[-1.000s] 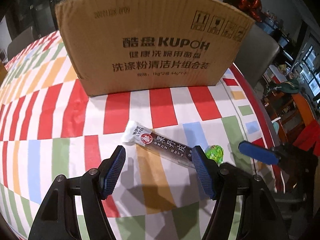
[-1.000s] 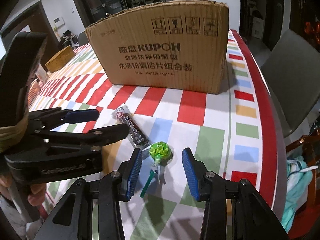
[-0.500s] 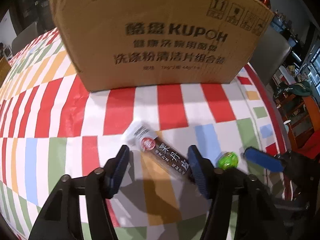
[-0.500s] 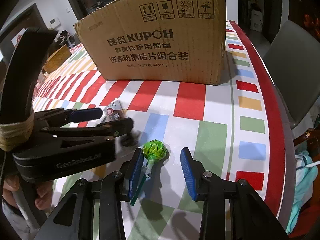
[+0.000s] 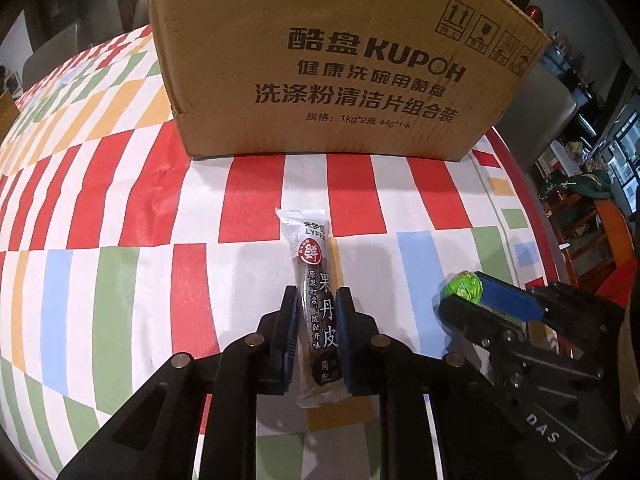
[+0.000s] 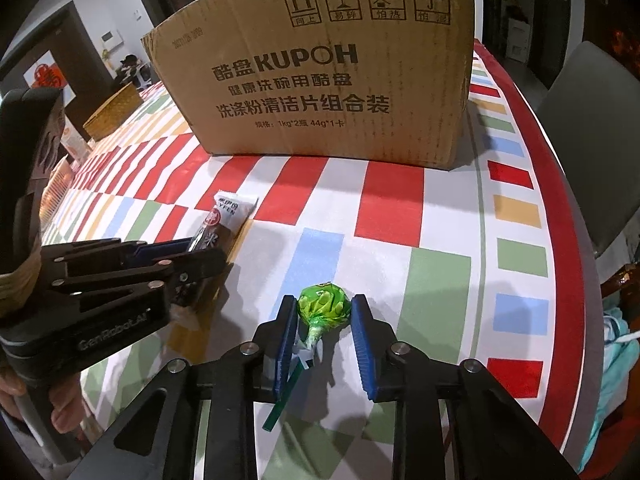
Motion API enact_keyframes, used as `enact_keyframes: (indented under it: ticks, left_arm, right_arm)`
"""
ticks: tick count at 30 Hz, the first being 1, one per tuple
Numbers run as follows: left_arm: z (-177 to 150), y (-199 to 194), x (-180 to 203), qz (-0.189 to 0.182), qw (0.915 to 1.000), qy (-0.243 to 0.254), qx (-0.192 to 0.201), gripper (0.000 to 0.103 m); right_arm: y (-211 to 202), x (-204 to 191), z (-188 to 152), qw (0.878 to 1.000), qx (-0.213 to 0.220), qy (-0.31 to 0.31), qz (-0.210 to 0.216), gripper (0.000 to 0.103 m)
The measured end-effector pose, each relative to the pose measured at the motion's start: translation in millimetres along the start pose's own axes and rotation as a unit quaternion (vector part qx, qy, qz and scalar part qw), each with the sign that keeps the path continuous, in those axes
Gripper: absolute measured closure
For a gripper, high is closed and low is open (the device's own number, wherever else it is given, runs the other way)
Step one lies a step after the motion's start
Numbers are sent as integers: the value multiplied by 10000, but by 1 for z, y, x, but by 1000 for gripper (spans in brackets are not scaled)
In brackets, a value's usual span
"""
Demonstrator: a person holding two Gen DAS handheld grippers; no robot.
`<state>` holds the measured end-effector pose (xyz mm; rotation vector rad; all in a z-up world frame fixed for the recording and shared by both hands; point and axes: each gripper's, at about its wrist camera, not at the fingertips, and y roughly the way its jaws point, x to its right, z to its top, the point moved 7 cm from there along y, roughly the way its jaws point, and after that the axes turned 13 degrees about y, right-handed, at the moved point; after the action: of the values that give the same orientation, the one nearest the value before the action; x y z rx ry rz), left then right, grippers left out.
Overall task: Organize snacks
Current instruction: 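Carry both items into the box and open both tools to release them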
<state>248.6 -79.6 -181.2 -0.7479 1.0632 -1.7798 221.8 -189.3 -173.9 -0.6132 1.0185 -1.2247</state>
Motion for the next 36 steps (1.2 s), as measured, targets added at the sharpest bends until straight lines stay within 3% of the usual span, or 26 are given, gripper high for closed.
enact_keyframes:
  ticks: [16,36]
  left_arm:
    - [-1,-39,7,-78,9988,-2,488,85]
    - [39,-125,14,13,9880,206,1531,85]
  right_arm:
    - [-27,-6,6,9995,318,-8,34,75]
    - [-105,-27,48,9900,1390,-193,112,75]
